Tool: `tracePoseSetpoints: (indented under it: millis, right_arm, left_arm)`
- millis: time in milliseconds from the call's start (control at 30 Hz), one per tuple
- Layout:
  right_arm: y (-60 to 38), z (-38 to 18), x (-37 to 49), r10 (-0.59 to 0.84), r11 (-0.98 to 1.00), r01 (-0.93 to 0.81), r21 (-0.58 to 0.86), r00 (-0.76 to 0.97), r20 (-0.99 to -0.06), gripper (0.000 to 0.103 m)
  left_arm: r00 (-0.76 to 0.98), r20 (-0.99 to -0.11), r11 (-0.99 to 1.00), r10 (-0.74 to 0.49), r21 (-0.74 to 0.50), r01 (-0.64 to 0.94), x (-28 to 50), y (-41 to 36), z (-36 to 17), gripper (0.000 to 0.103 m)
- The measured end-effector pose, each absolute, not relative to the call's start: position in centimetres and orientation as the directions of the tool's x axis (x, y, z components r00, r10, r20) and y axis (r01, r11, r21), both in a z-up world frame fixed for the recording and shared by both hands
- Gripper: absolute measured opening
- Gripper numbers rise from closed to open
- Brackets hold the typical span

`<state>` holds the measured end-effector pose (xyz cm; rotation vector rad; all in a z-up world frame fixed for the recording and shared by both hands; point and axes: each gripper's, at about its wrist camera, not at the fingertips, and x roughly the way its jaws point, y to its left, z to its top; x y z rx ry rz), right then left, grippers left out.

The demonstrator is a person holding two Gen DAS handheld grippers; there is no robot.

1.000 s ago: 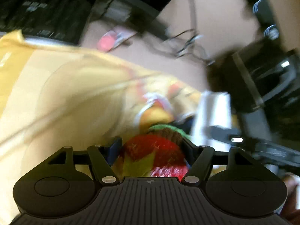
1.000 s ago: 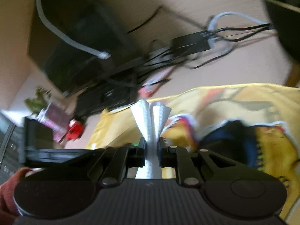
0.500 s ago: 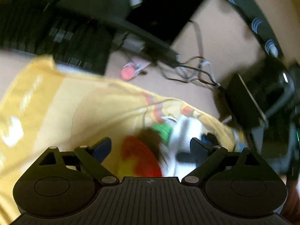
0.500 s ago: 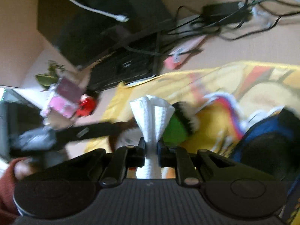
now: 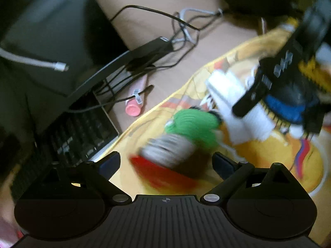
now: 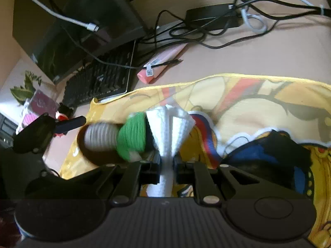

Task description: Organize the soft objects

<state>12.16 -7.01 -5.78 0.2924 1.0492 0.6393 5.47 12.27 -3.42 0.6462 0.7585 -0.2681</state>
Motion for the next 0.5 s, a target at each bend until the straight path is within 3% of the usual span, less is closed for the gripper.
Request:
tracePoseSetpoints:
  millis: [133, 267, 367, 500]
  right_arm:
    - [-8.4, -5.3, 11.7, 0.617, 0.787, -0.325, 0.525, 0.366, -0.697, 0.014]
    - [-9.9, -4.7, 11.3, 0.616, 0.788, -0.298, 0.539, 0.396, -0.681, 0.015]
    - [-11.5, -4.2, 11.1, 0.608, 0.792, -0.265, 0.55, 0.428, -0.668, 0.015]
    - [-13.0, -3.8, 10.9, 0.594, 0.798, -0.234, 0.556, 0.463, -0.658, 0.015]
  left_arm:
    - [0.697, -0.717, 0.718, 0.003, 0.486, 0.497, 6.2, 12.0, -4.5, 0.101]
    - [0.65, -0.747, 0.813, -0.14, 0.287, 0.506, 7.1, 12.5, -3.4, 0.098]
    - [0.646, -0.743, 0.871, -0.178, 0.187, 0.455, 7.7, 13.0, -2.5, 0.076]
    - [0.629, -0.751, 0.95, -0.202, 0.006, 0.313, 9.4, 15.3, -2.0, 0.063]
